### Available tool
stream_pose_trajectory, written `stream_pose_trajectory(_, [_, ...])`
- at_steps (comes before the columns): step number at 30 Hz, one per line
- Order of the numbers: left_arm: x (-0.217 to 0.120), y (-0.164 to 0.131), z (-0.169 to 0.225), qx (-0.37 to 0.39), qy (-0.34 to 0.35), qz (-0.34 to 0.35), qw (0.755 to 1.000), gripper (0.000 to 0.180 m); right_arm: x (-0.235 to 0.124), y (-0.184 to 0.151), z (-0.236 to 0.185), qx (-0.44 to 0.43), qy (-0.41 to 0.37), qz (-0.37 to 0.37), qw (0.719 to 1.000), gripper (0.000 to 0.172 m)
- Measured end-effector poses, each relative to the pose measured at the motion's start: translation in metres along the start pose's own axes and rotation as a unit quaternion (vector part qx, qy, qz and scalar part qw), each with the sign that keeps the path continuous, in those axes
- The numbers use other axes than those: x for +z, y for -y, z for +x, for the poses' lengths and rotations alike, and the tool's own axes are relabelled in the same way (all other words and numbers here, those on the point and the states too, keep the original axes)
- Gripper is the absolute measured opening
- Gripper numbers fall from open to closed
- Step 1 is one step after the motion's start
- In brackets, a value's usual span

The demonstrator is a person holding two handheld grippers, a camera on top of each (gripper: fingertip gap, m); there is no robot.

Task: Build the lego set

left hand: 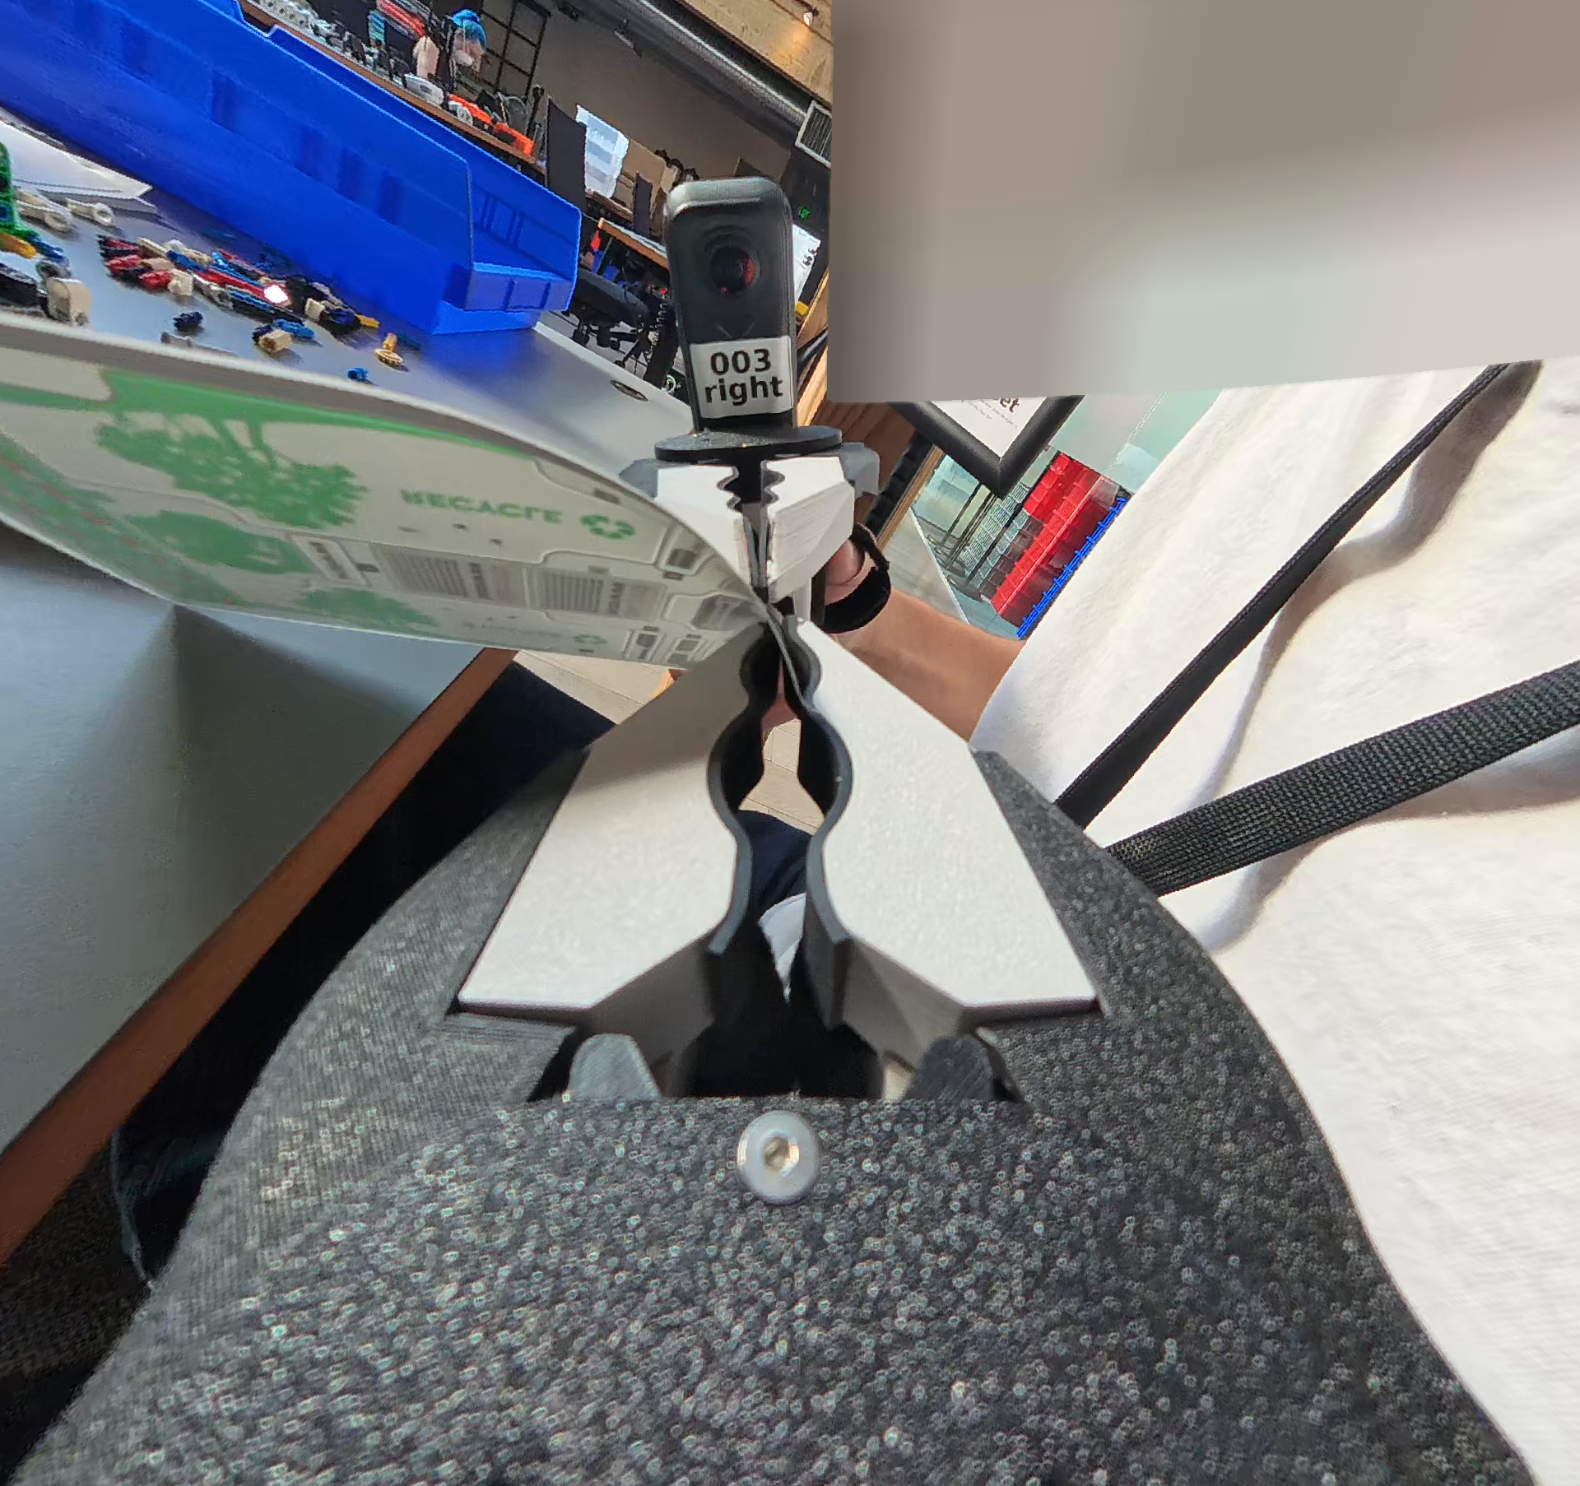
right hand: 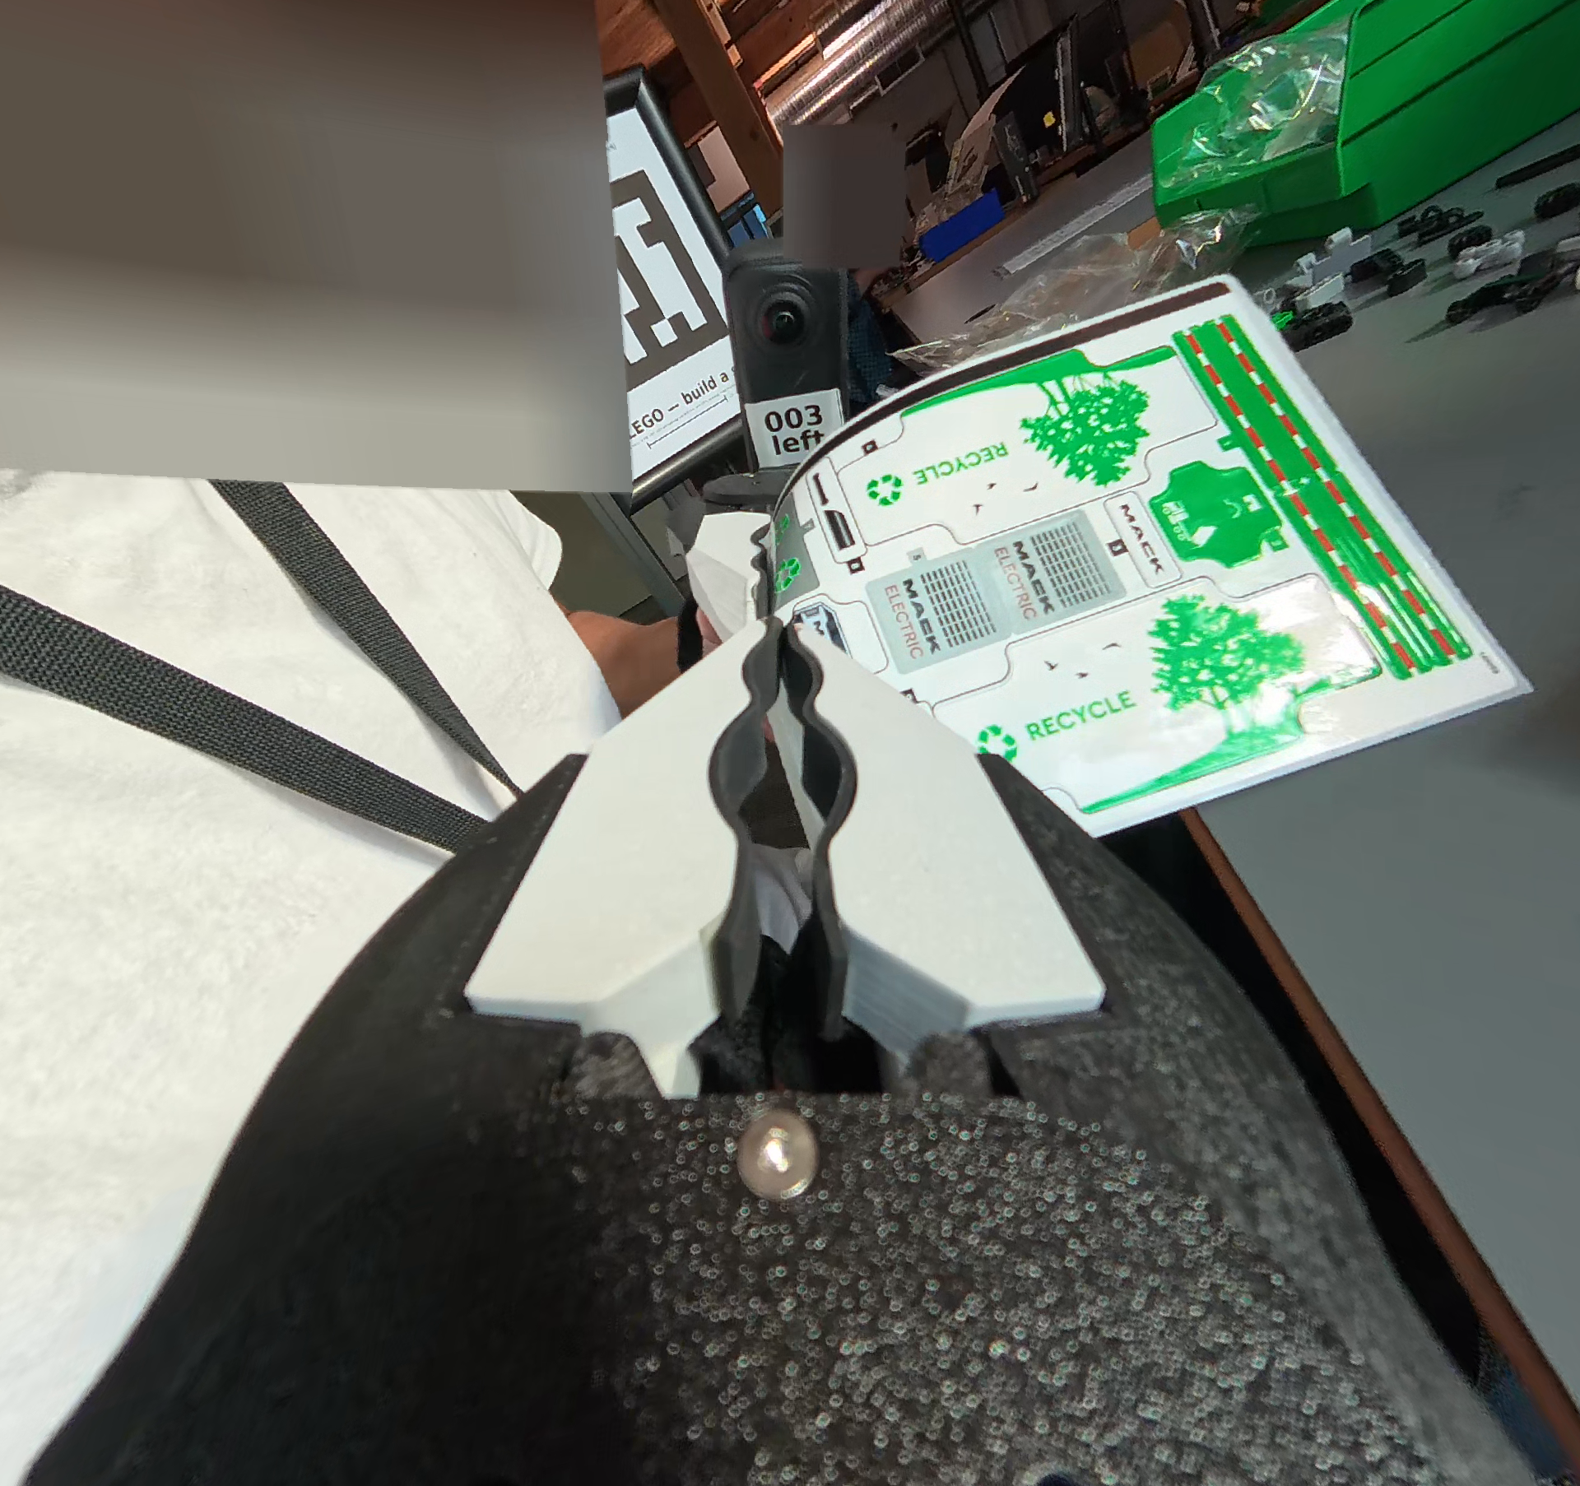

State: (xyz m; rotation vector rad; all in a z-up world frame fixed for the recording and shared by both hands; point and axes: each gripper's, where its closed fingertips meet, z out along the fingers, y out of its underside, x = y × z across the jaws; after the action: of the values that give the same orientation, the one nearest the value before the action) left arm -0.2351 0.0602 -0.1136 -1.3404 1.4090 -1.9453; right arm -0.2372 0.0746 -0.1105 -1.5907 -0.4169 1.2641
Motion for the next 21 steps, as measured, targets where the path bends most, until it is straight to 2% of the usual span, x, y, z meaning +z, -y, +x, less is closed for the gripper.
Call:
stream_pose_trajectory(8, [-0.006, -0.004, -0.009, -0.018, 0.015, -0.003, 1.000, 0.000, -0.008, 0.007, 0.011, -0.023, -0.043, 0.015, 0.999, 0.000])
stream_pose_trajectory(18, [-0.020, -0.008, -0.023, -0.059, 0.038, -0.005, 0.997, 0.000, -0.030, 0.026, 0.033, -0.006, -0.097, 0.065, 0.993, 0.000])
stream_pose_trajectory(21, [-0.023, -0.007, -0.029, -0.066, 0.047, -0.006, 0.997, 0.000, -0.024, 0.022, 0.029, -0.039, -0.105, 0.039, 0.993, 0.001])
